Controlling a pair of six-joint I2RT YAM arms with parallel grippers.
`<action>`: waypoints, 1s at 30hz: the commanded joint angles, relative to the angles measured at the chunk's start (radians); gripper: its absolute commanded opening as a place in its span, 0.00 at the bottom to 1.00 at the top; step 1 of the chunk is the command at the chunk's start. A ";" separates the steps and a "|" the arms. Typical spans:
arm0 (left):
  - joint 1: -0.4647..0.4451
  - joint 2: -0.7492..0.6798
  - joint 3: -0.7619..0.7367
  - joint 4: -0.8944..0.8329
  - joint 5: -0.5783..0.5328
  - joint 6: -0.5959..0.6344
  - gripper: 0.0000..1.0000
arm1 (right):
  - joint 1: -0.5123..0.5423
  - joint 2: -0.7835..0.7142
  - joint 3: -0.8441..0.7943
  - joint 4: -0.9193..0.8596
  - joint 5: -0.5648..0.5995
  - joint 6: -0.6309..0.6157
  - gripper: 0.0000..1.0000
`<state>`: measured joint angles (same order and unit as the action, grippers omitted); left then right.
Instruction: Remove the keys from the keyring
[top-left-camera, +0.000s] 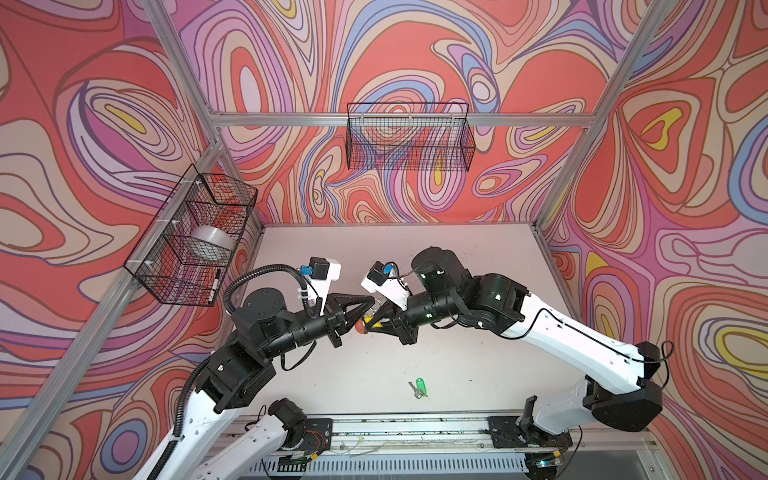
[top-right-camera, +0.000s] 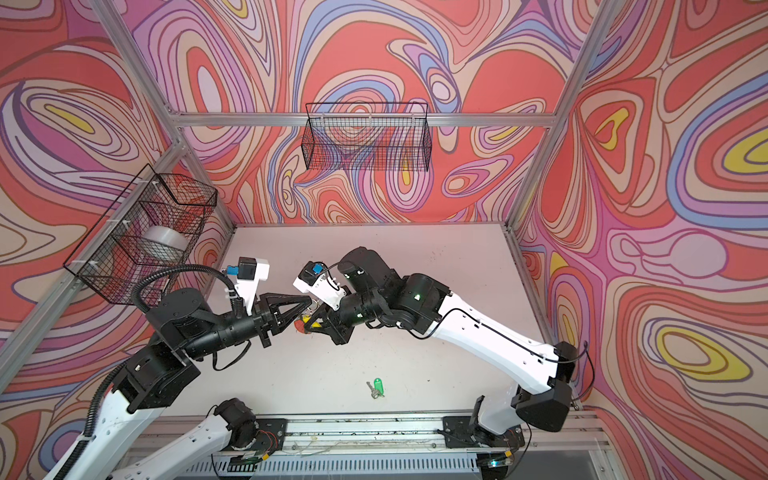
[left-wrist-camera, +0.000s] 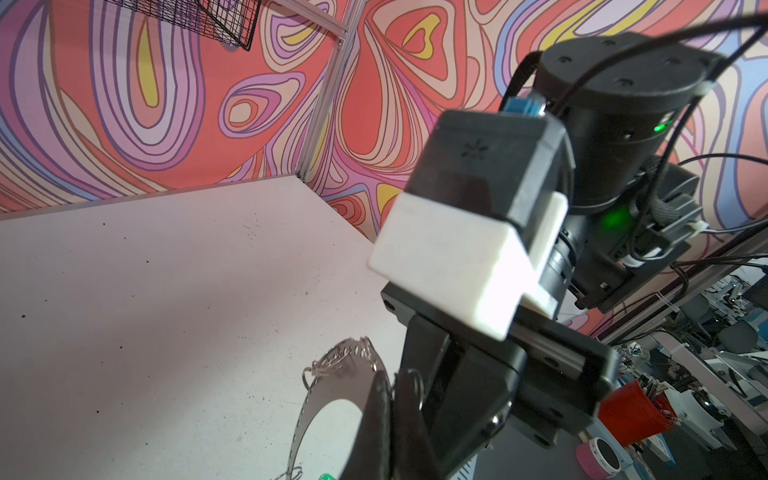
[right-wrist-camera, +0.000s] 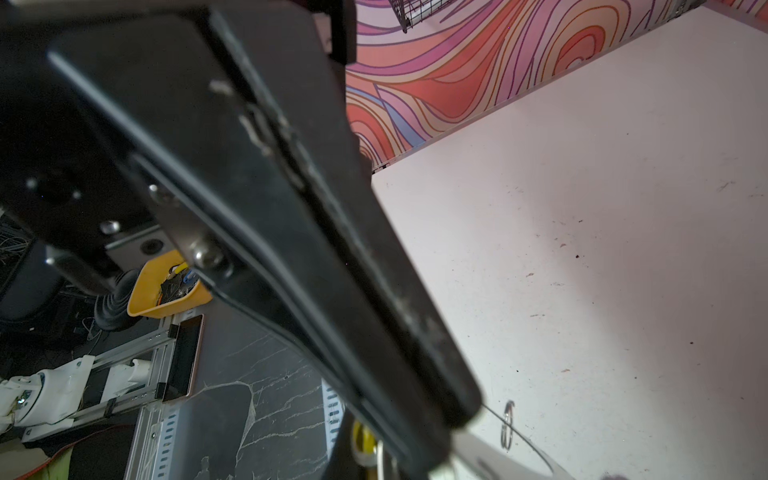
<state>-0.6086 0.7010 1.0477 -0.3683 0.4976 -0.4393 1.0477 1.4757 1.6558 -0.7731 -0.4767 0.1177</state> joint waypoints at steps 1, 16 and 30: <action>-0.003 -0.004 0.004 0.117 0.004 -0.004 0.00 | 0.020 -0.007 -0.034 -0.032 -0.039 -0.009 0.00; -0.003 -0.020 -0.002 0.115 0.000 -0.002 0.00 | 0.020 -0.075 -0.058 -0.080 0.095 0.012 0.11; -0.003 -0.043 -0.021 0.136 -0.044 0.021 0.00 | 0.020 -0.254 -0.140 0.165 0.162 0.096 0.47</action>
<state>-0.6094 0.6750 1.0378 -0.2867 0.4725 -0.4370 1.0622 1.2743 1.5410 -0.7296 -0.3473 0.1707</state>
